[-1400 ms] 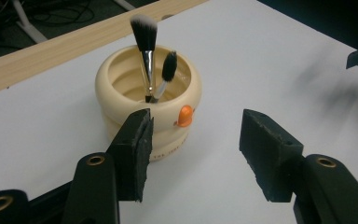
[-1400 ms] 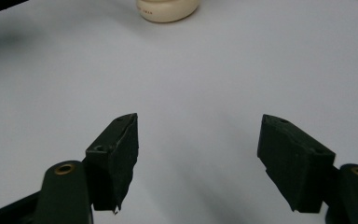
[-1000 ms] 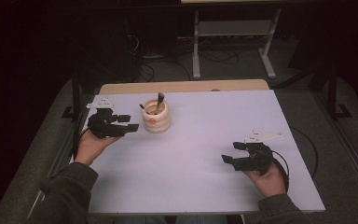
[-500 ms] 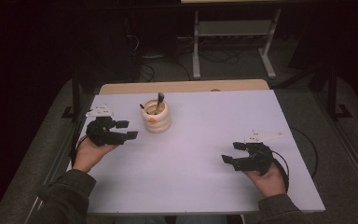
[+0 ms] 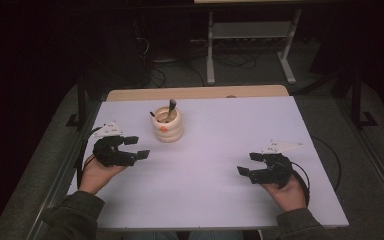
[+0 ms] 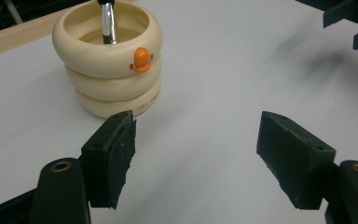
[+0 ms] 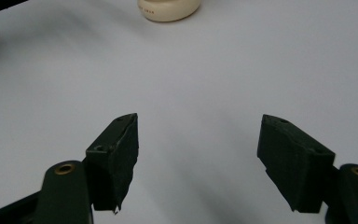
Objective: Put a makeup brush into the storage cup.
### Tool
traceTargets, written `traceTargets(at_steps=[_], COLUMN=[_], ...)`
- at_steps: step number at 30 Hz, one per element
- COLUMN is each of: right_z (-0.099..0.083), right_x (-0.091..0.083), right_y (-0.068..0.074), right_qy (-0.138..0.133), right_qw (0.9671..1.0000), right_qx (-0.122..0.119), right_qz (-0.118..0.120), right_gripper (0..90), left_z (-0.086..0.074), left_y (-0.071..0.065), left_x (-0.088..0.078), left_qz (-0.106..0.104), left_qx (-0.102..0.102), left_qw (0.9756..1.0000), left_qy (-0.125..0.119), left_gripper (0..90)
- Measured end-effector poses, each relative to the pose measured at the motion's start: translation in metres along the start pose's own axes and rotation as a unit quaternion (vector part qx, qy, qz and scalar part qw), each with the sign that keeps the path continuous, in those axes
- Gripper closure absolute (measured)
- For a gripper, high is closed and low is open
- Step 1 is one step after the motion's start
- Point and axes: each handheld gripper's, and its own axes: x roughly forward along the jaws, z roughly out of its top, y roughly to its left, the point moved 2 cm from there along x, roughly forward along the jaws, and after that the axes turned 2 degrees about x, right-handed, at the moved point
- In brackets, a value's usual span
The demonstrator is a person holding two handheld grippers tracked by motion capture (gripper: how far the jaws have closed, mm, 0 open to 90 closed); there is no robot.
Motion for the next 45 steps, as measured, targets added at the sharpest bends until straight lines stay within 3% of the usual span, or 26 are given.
traceTargets(at_steps=[3,5,10,15,17,19,23,25,27,28,30,31,32,34,35,37,42,45], right_z=[0.0,0.0,0.002,0.0,0.0,-0.002,-0.004,-0.005,-0.006,-0.007,-0.01,-0.012,-0.014,-0.017,-0.017,-0.017,-0.019,-0.018], right_x=[-0.001,-0.001,-0.004,-0.005,-0.005,-0.005,-0.004,-0.004,-0.006,-0.006,-0.008,-0.008,-0.008,-0.007,-0.008,-0.008,-0.009,-0.009], right_y=[0.0,0.0,-0.001,-0.002,-0.001,-0.001,0.001,0.002,0.003,0.003,0.003,0.004,0.004,0.005,0.007,0.009,0.009,0.011], right_qy=[-0.001,-0.001,-0.007,-0.009,-0.012,-0.014,-0.008,-0.01,-0.011,-0.013,-0.013,-0.012,-0.01,-0.003,-0.003,-0.002,-0.01,-0.006], right_qw=[1.0,1.0,1.0,1.0,0.9999,0.9999,0.9999,0.9999,0.9999,0.9999,0.9999,0.9999,0.9999,0.9999,0.9999,0.9998,0.9998,0.9998], right_qx=[0.001,0.003,-0.004,-0.002,-0.006,-0.005,-0.008,-0.007,-0.008,-0.011,-0.01,-0.008,-0.012,-0.014,-0.014,-0.02,-0.01,-0.019], right_qz=[-0.002,-0.002,-0.003,-0.002,-0.001,-0.002,-0.001,0.004,0.001,0.004,0.003,0.004,0.005,0.008,0.006,0.007,0.015,0.009], right_gripper=[27.7,27.7,27.4,27.1,27.1,25.9,25.2,25.0,24.9,25.0,24.7,24.6,24.6,24.2,24.2,23.8,23.9,23.9], left_z=[-0.005,-0.007,-0.014,-0.029,-0.036,-0.043,-0.049,-0.049,-0.048,-0.048,-0.048,-0.049,-0.05,-0.052,-0.053,-0.055,-0.059,-0.06], left_y=[-0.004,-0.006,-0.016,-0.025,-0.03,-0.033,-0.038,-0.04,-0.043,-0.045,-0.047,-0.048,-0.047,-0.046,-0.045,-0.045,-0.045,-0.045], left_x=[0.0,0.001,0.002,0.008,0.009,0.01,0.008,0.006,0.003,0.001,-0.001,-0.002,-0.002,-0.001,-0.001,0.0,-0.001,-0.001], left_qz=[-0.003,0.007,0.004,0.003,-0.001,0.008,0.006,0.014,0.006,0.02,0.008,0.013,0.021,0.013,0.019,0.015,0.019,0.018], left_qx=[-0.003,0.007,0.012,0.036,0.033,0.038,0.016,0.019,0.014,0.019,0.011,0.014,0.022,0.014,0.02,0.012,0.013,0.015], left_qw=[1.0,0.9999,0.9999,0.9984,0.999,0.998,0.9994,0.9994,0.9998,0.9996,0.9999,0.9998,0.9995,0.9998,0.9996,0.9998,0.9997,0.9997], left_qy=[-0.002,0.006,0.007,0.042,0.031,0.05,0.029,0.024,0.016,0.011,0.002,-0.004,0.003,-0.003,0.0,0.0,-0.006,0.002], left_gripper=[26.9,25.1,24.7,24.3,24.4,24.5,24.6,24.4,24.2,24.5,23.9,23.9,24.2,23.8,23.8,23.7,23.3,23.3])
